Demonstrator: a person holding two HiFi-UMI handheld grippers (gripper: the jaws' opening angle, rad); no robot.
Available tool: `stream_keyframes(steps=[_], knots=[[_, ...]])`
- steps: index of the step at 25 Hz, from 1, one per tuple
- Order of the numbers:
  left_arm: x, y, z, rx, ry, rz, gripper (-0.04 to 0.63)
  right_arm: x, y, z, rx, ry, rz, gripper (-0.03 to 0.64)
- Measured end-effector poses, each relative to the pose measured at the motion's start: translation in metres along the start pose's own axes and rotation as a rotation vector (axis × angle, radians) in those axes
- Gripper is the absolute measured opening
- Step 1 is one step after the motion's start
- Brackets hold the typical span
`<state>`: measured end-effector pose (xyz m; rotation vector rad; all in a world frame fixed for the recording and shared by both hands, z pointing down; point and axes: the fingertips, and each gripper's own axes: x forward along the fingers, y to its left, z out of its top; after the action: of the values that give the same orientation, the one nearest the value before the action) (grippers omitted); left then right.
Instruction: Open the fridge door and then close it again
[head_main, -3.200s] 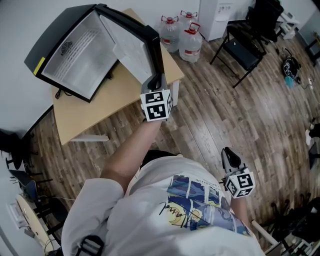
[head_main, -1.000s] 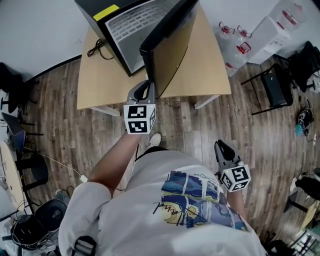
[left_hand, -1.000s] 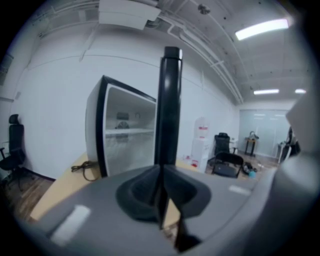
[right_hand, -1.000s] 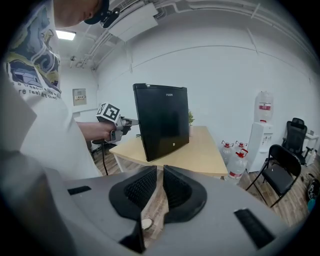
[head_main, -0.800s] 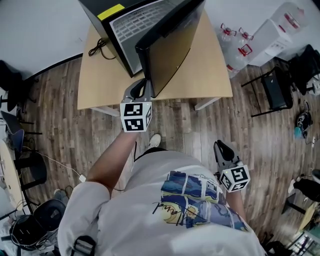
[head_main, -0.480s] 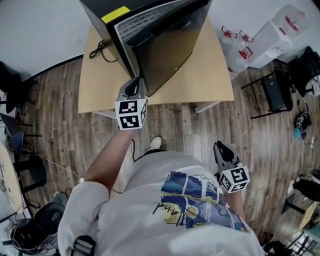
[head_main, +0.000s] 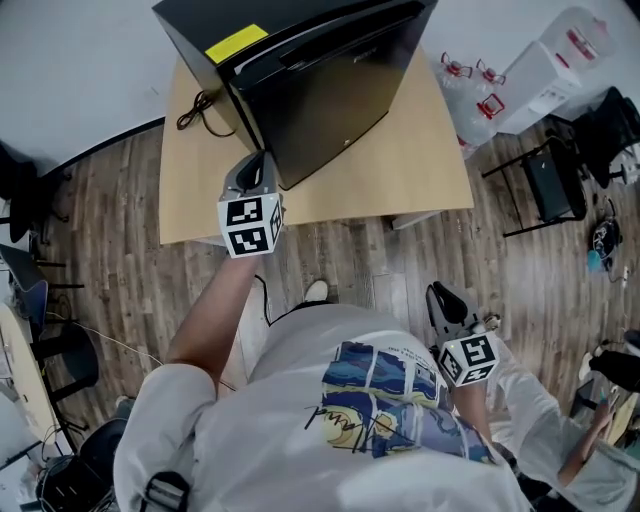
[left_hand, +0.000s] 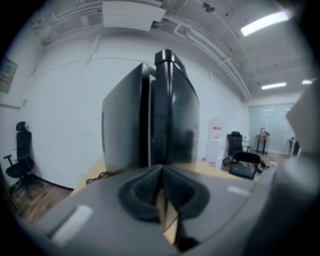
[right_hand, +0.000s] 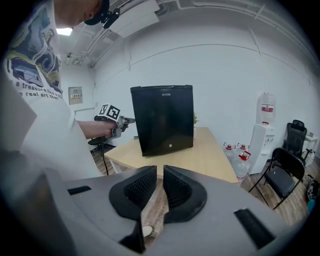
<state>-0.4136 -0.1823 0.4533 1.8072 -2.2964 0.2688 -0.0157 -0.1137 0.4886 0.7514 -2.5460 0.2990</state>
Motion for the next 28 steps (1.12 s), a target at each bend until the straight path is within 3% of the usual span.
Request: stream_keyframes(steps=[18,23,28], knots=[[0.017,0.025,0.003,0.013,-0.004,-0.067,0.005,0.044,0.023,0.015,0.025,0.006,-0.018,0.04],[0.016,0.026,0.003,-0.008,-0.002,-0.053,0.006,0.035,0.02,0.012,0.015,0.007,-0.021,0.04],[0.009,0.028,0.004,-0.043,-0.01,0.016,0.008,0.027,0.009,0.012,0.005,-0.02,-0.002,0.04]])
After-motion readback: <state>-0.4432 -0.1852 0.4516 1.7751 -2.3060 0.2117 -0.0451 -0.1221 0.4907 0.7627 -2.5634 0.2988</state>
